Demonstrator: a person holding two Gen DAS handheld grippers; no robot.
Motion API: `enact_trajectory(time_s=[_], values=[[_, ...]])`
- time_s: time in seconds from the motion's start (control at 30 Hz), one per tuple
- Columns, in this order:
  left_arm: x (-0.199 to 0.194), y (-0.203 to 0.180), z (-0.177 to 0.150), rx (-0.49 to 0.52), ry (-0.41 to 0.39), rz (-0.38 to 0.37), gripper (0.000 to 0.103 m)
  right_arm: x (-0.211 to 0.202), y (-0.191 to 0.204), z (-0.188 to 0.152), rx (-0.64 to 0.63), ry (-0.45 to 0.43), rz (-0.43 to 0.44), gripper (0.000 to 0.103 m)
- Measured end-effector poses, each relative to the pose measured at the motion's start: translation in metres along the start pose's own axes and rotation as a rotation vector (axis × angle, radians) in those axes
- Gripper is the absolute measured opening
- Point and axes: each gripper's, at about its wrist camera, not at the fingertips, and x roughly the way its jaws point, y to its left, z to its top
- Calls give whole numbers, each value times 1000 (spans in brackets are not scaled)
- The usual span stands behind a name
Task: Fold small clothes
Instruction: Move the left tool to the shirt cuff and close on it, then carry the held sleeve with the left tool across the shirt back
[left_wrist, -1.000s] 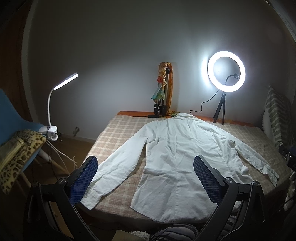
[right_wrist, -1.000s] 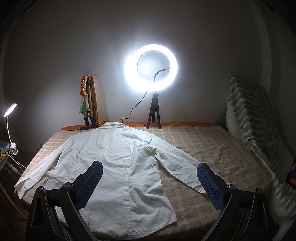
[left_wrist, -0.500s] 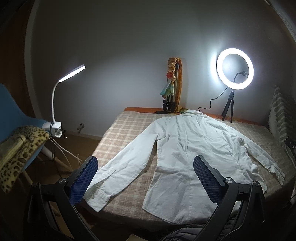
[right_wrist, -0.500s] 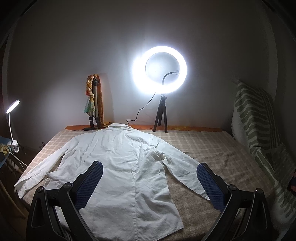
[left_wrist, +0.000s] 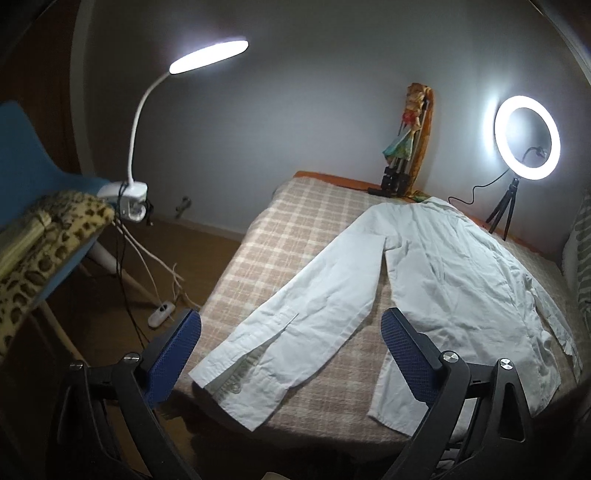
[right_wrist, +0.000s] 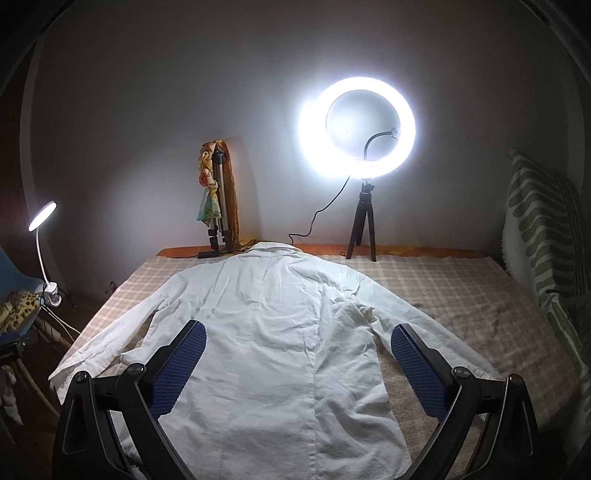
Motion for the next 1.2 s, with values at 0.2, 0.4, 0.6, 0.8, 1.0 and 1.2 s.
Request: enact_trajectory(time_s=[0.2, 0.4, 0.6, 0.8, 1.0, 1.2], values=[[40, 52, -24, -119, 139, -40, 71, 18, 16, 2, -25, 42, 72, 99], [68, 76, -42, -147, 210, -4, 71, 48, 34, 0, -33, 126, 136, 92], [90, 80, -45, -144, 232, -14, 71, 67, 51, -6, -41, 172, 178, 87], [97, 77, -50, -162, 226, -39, 46, 70, 63, -9, -68, 180, 184, 86], [97, 74, -48, -249, 186, -159, 8, 72, 66, -9, -73, 198, 181, 81], [78, 56, -37, -242, 85, -252, 6, 82, 62, -16, -57, 262, 221, 54]])
